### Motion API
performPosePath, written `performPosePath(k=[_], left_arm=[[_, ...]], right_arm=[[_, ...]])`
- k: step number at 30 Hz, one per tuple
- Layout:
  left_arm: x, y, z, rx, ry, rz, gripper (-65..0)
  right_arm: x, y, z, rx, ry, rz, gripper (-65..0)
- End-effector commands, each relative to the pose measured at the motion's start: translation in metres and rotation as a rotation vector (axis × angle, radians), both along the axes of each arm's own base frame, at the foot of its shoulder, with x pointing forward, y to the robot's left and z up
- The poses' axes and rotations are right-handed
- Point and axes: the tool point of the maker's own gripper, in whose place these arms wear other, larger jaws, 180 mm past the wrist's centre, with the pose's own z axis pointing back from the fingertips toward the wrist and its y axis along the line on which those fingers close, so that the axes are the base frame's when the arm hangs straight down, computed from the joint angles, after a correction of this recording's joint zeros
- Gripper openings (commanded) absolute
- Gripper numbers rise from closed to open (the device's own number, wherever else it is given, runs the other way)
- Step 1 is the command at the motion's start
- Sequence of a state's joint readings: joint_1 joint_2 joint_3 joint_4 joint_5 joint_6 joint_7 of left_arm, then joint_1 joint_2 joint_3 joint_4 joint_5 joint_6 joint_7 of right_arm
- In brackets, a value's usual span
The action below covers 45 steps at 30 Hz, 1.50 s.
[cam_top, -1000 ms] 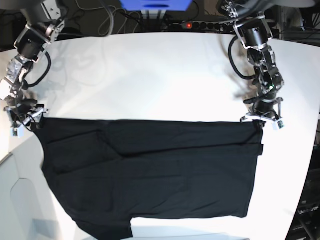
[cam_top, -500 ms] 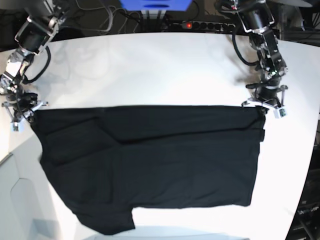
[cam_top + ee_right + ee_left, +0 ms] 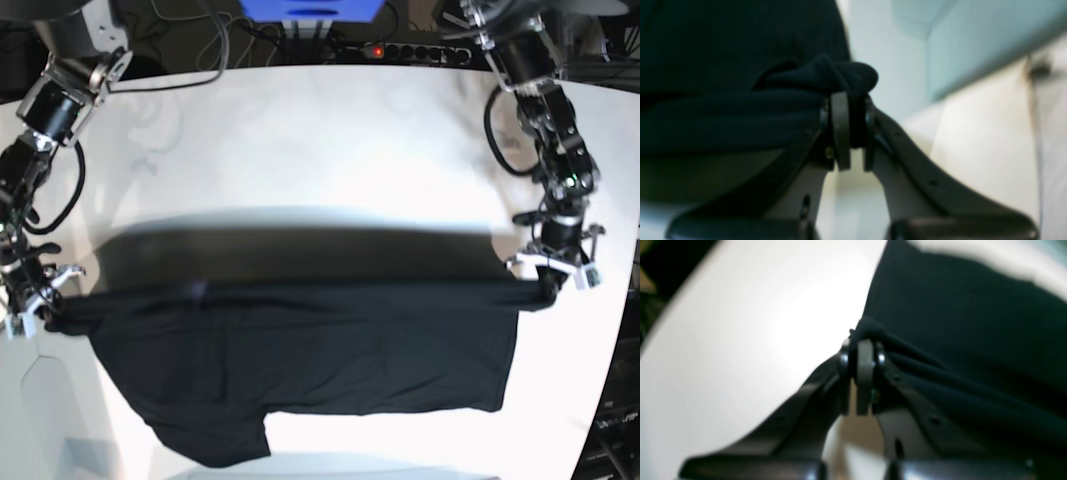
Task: Fold the T-shirt properly
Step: 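Drag the shirt back toward the robot with both grippers, then release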
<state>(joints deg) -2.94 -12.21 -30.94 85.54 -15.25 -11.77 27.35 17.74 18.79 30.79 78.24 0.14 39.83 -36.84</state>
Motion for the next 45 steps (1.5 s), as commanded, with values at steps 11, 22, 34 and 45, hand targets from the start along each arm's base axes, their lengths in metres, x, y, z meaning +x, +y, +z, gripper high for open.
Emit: performPosePath(k=[11,22,34,45], left_arm=[[-0.008,0.021,0.015,0.034,0.03,0.032,-65.0],[-0.077,0.036,-0.041,-0.012,0.171,0.126,-65.0],[-0.158,0.004,-0.046,0.055,0.276,0.079,-65.0],[-0.215,-0.002,-0.067,0.067,0.42,0.067,-65.0]], right_arm=[[-0.014,-0.008,0.003,-0.079,0.007,0.0,-65.0],[-0.1,-0.013,-0.033,-0.114,0.104,-0.069,-65.0],[-0.183,-0.018,-0.087,-0.114,0.317,-0.085,-65.0],[-0.24,-0.003,-0.103,-0.125,0.422,-0.064,-65.0]])
